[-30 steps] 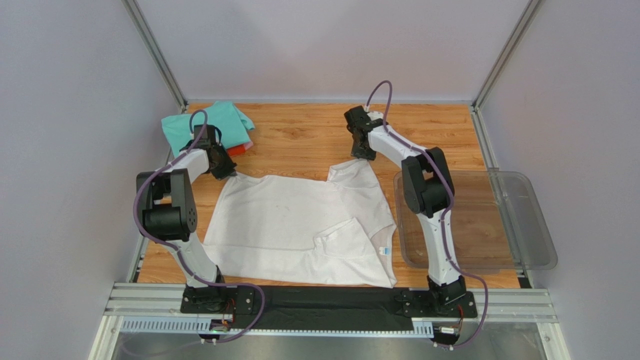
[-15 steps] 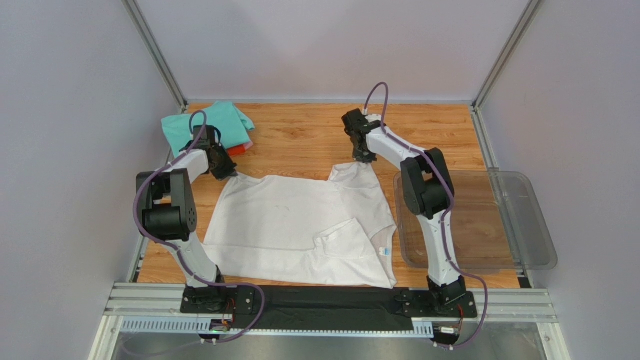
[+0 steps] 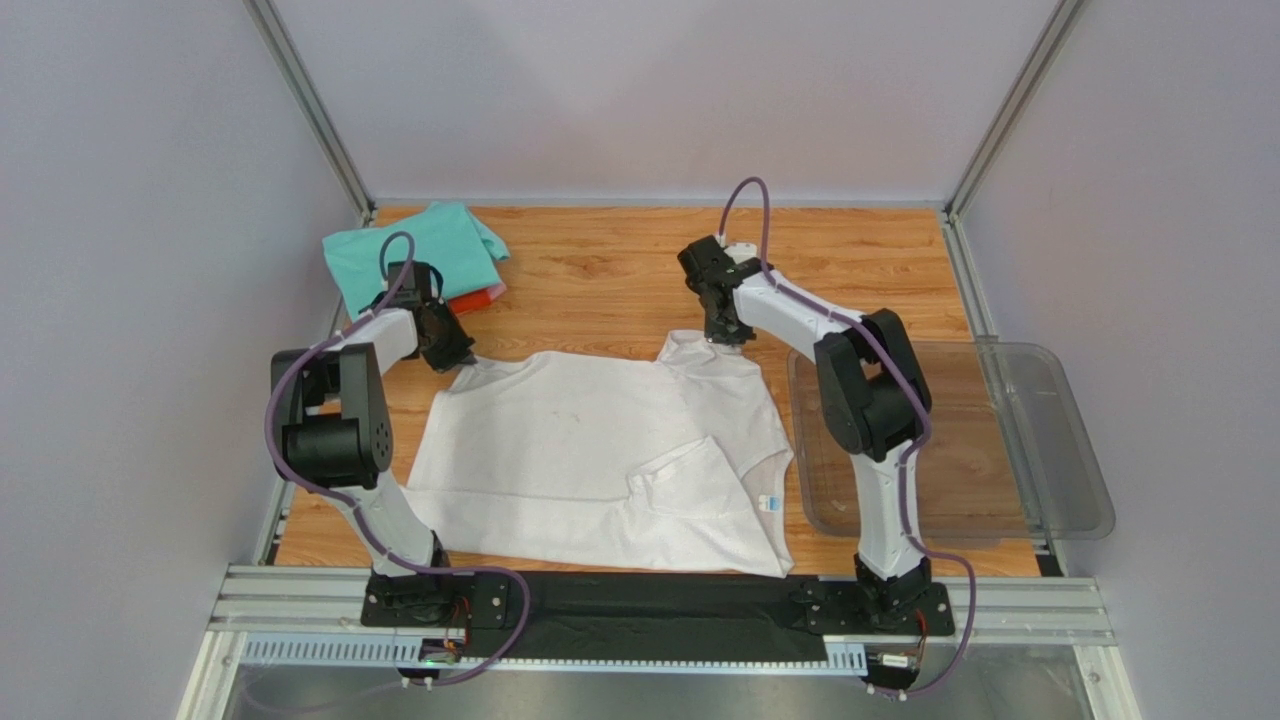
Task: Fold and stack the t-shirts
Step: Fold the tshirt
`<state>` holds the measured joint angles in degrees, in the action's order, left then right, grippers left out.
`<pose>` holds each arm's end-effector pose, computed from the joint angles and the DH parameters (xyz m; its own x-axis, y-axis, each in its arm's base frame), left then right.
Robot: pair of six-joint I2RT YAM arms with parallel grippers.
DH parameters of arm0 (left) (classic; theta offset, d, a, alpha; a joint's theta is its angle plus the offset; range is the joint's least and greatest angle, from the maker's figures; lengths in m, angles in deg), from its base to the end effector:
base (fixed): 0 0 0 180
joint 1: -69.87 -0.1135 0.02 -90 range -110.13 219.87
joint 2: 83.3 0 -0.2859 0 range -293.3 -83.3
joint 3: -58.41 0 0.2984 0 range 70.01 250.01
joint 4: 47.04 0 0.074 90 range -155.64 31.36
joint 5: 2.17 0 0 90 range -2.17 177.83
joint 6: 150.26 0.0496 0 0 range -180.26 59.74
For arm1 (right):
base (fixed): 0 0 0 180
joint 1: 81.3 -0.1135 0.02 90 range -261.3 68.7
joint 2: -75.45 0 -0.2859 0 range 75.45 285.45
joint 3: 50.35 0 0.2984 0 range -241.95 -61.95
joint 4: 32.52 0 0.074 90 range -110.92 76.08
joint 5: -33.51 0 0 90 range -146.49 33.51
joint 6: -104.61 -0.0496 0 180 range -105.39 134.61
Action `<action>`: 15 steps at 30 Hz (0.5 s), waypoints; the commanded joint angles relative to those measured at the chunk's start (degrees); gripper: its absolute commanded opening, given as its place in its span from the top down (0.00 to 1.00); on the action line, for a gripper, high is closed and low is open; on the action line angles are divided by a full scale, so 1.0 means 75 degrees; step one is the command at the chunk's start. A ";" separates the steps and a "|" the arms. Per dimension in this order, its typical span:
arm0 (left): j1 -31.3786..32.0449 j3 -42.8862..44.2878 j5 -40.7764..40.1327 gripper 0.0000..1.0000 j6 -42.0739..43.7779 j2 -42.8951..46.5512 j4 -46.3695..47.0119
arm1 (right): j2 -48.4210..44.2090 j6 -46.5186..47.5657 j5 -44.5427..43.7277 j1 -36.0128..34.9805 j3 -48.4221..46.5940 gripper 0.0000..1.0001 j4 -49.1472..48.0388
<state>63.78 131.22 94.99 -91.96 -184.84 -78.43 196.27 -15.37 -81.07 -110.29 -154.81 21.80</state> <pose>0.3986 0.0363 0.1434 -0.7107 -0.6002 -0.3671 -0.4901 0.7967 -0.3537 0.4405 0.2205 0.1626 -0.8751 0.0346 -0.4827 0.1350 0.9753 -0.1747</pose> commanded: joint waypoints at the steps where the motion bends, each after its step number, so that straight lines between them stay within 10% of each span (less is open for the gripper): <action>1: -0.0044 -0.0145 -0.0017 1.00 -0.0003 0.0624 0.0260 | -0.0978 0.0118 -0.0156 -0.0212 0.0591 1.00 -0.0457; 15: -0.0056 -0.1621 -0.0449 1.00 -0.0085 0.2861 0.0319 | -0.3463 0.0095 -0.0309 -0.1172 0.2853 1.00 -0.0809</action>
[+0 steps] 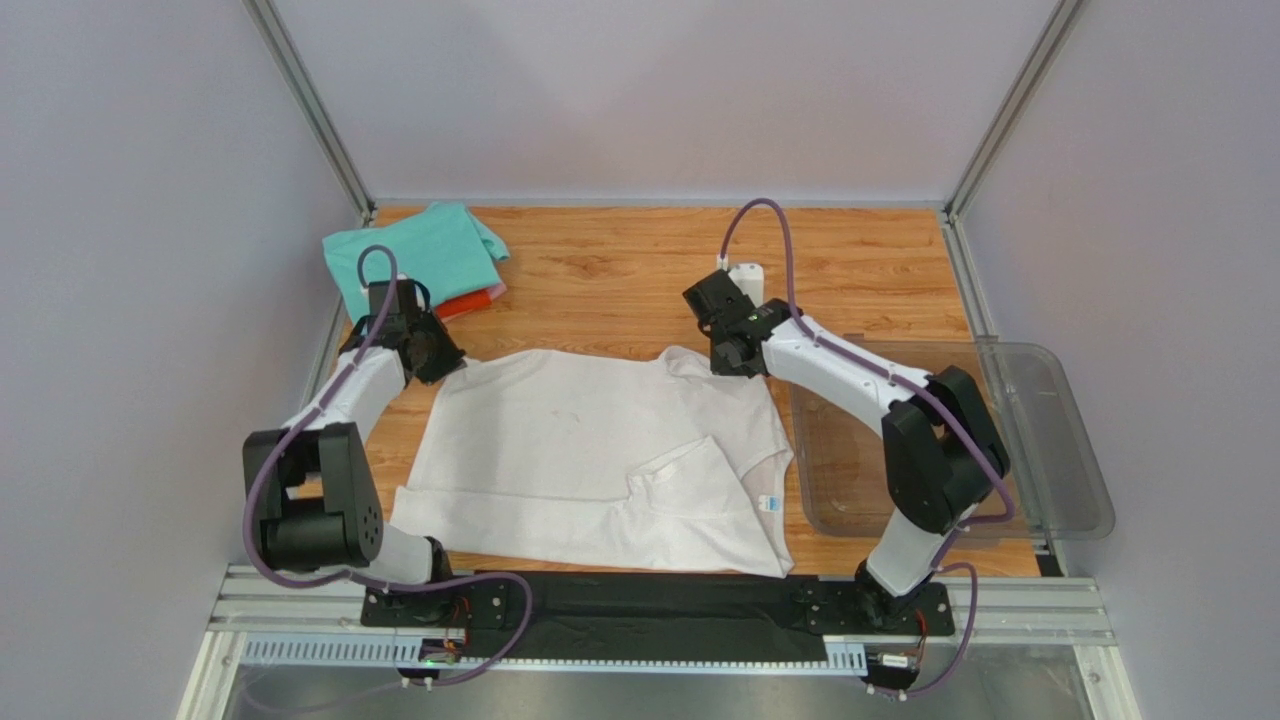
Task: Fold and stack the t-shirts
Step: Fold the tshirt
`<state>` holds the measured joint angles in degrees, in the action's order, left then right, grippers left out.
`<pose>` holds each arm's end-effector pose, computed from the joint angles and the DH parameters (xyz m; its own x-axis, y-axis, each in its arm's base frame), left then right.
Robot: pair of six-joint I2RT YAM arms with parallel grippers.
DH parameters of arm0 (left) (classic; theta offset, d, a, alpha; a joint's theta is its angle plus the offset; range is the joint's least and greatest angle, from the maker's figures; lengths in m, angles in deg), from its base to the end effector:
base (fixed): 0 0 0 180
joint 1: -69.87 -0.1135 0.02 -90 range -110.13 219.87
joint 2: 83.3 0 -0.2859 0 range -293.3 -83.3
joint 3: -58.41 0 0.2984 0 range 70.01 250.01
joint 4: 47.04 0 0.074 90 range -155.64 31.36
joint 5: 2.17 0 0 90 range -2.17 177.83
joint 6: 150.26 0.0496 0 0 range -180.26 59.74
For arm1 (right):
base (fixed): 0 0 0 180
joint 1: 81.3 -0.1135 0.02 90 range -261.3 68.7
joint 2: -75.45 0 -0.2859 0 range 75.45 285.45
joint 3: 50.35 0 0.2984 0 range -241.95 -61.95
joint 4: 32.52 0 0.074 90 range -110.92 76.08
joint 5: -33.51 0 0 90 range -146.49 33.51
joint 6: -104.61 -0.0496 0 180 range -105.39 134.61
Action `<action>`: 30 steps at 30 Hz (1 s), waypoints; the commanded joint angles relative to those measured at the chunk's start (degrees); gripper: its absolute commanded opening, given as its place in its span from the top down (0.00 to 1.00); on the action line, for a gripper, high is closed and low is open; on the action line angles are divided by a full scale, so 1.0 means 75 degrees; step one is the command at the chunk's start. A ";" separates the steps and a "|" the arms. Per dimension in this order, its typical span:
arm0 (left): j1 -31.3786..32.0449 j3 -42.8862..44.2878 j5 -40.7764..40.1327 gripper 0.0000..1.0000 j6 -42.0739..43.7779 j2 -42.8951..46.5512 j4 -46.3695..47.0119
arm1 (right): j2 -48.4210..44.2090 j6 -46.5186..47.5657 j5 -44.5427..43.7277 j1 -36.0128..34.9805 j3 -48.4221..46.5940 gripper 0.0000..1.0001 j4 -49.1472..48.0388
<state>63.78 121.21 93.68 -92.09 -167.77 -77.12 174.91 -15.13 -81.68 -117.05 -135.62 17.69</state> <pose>0.3447 0.0317 0.1910 -0.6409 -0.5960 -0.4838 -0.4482 0.8022 -0.3945 0.3432 0.2210 0.2152 -0.8237 -0.0399 -0.5656 0.0336 0.9923 -0.1189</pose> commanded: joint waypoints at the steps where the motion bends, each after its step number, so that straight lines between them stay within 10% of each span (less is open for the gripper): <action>1: -0.0056 -0.0392 -0.0357 1.00 -0.0126 0.0911 0.0144 | -0.0744 0.0039 -0.0239 -0.0319 0.0411 1.00 -0.0238; 30: -0.0056 -0.2010 -0.1975 1.00 -0.0853 0.3961 -0.0841 | -0.4378 -0.1062 -0.0403 -0.2475 0.2779 1.00 0.0981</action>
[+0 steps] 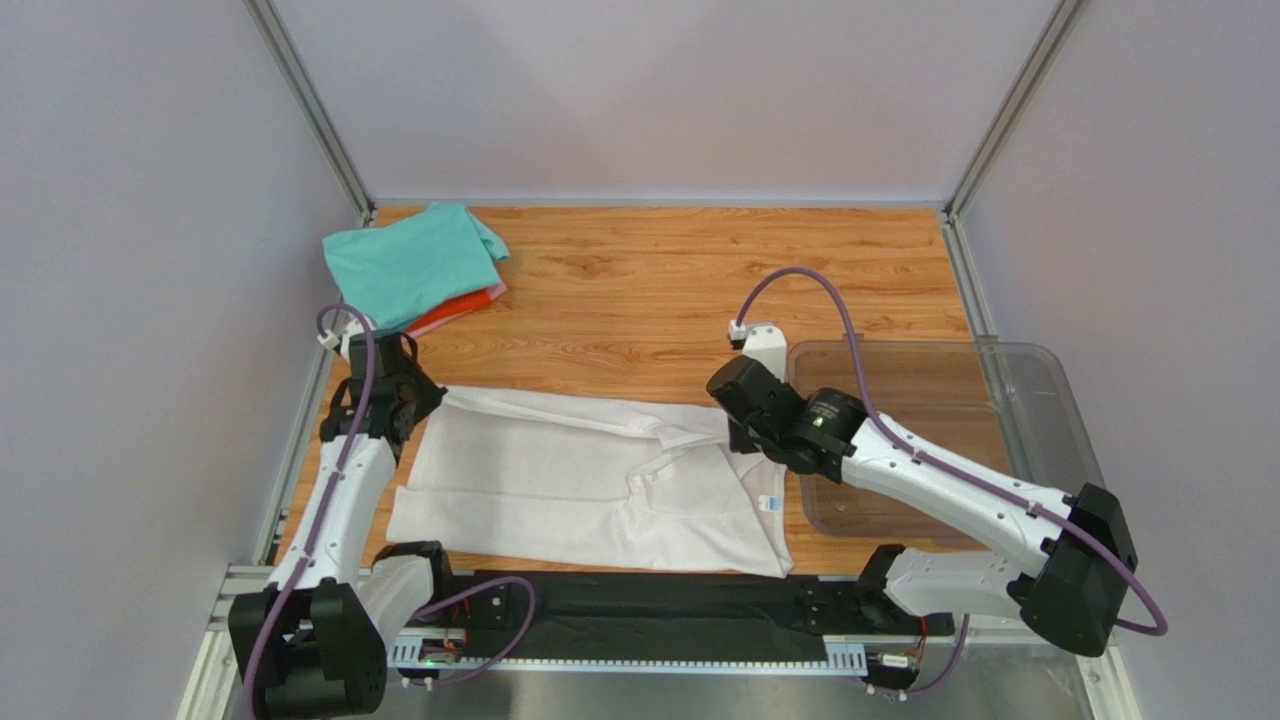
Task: Fold and stack the t-shirts
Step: Fold the tshirt
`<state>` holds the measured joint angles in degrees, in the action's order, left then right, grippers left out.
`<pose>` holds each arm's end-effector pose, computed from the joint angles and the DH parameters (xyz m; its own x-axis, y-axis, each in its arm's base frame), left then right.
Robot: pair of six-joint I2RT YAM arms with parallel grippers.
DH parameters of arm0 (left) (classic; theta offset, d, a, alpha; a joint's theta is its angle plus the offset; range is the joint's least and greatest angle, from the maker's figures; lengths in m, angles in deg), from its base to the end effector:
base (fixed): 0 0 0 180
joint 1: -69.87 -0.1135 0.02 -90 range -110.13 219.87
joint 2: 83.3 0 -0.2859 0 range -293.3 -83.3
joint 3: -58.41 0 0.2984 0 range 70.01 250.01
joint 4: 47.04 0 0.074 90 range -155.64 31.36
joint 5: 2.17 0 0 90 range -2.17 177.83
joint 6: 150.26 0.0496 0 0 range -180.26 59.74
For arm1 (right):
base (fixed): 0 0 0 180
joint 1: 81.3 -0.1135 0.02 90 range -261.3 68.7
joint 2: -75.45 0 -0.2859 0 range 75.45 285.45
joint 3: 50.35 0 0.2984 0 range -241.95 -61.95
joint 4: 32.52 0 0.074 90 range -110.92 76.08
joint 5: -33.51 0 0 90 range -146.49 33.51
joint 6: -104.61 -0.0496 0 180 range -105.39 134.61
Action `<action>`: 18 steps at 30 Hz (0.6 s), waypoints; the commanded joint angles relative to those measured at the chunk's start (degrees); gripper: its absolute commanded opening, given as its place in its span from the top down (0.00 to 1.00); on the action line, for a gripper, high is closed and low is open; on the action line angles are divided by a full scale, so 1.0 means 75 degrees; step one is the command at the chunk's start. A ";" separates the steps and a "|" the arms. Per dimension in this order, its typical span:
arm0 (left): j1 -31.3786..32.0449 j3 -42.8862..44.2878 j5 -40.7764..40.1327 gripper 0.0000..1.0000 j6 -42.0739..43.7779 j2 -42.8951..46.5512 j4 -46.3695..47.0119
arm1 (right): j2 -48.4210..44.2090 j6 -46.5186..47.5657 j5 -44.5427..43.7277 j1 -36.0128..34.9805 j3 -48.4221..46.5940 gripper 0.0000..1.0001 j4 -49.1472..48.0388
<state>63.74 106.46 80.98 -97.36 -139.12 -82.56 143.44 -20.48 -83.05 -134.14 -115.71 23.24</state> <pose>0.2427 0.0320 0.2252 -0.4277 -0.6483 -0.6299 -0.5647 0.7358 -0.3738 0.1826 0.2042 0.2641 -0.7493 -0.1374 -0.6478 -0.1717 0.9851 -0.0103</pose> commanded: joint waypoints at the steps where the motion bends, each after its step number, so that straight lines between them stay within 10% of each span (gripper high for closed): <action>1: -0.0050 -0.0066 -0.0258 1.00 -0.0139 0.0118 -0.0127 | -0.0205 -0.0465 -0.0231 -0.0267 0.0136 1.00 0.0275; 18: -0.0050 -0.0441 -0.0492 1.00 -0.0186 0.0386 -0.0337 | -0.0791 -0.1543 -0.0173 -0.1368 0.0851 1.00 0.0698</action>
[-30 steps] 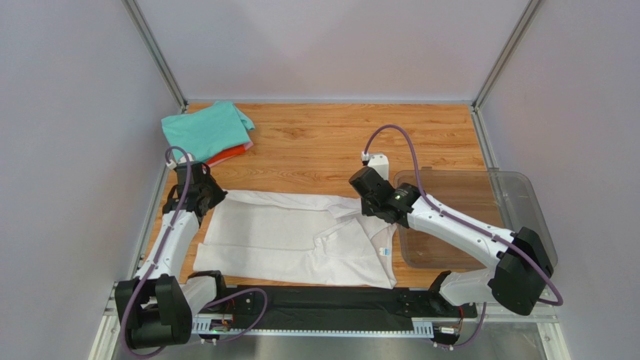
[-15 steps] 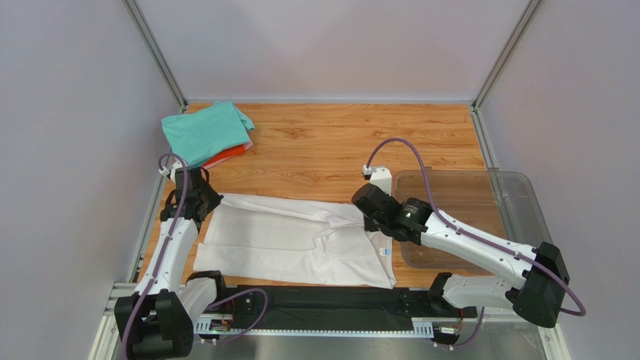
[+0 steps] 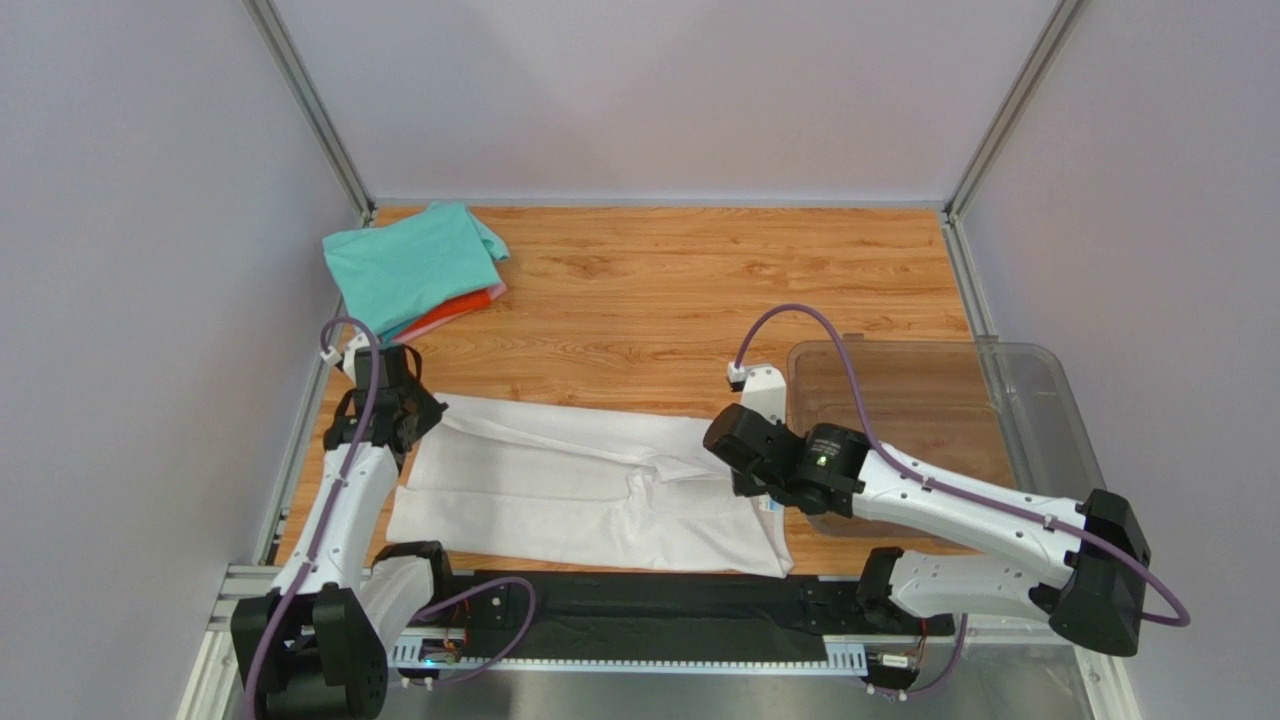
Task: Fold and stack the t-shirts
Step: Fold the tshirt
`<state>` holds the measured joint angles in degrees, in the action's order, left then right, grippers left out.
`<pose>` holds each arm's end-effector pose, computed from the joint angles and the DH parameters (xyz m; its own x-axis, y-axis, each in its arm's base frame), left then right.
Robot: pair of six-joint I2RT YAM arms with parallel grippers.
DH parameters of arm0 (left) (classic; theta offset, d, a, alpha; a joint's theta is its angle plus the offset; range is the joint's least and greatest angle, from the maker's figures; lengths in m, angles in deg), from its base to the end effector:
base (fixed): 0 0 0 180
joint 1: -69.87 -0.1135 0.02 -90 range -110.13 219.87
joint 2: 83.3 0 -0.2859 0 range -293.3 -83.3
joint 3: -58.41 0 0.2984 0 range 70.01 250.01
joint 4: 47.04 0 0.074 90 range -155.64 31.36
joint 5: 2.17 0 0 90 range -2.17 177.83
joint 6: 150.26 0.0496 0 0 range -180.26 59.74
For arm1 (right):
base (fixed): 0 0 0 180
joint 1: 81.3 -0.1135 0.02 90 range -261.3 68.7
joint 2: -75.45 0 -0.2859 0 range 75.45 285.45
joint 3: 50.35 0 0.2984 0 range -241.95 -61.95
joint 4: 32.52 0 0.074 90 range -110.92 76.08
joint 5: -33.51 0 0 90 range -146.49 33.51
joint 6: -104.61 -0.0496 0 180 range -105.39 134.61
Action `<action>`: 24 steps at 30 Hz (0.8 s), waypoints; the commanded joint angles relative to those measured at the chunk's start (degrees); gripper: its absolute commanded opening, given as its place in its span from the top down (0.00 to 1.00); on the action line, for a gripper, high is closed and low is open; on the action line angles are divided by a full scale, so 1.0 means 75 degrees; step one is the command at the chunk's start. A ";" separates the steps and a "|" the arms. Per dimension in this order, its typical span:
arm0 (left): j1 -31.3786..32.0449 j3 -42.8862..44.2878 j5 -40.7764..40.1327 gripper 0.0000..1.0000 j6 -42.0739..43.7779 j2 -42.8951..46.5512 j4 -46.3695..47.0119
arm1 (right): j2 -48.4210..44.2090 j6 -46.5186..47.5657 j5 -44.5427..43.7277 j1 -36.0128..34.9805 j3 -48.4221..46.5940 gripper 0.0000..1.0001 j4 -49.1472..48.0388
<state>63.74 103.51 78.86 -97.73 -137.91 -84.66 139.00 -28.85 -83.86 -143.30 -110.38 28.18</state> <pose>0.2302 0.0325 0.2071 -0.4500 -0.6527 -0.6095 -0.6107 0.7229 -0.3232 0.1337 0.2028 0.2449 -0.7816 -0.1689 -0.6004 -0.2102 0.9777 -0.0013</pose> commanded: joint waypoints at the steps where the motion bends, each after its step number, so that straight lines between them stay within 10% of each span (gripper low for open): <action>1: -0.0050 -0.0060 -0.0187 1.00 -0.0125 0.0227 -0.0070 | -0.0211 -0.0486 -0.0030 -0.0206 0.0256 1.00 0.0004; 18: -0.0050 -0.0528 -0.0597 0.87 -0.0195 0.0238 -0.0210 | 0.0409 -0.1330 0.0474 -0.1120 0.1207 0.93 -0.0980; 24: -0.0050 -0.0517 -0.0609 0.46 -0.0195 0.0414 -0.0269 | 0.0890 -0.1611 0.0463 -0.1413 0.1195 0.78 -0.1016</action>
<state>63.74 99.55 75.08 -98.89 -136.40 -86.89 144.56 -38.12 -79.89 -153.07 -101.31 22.46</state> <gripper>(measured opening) 0.489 0.192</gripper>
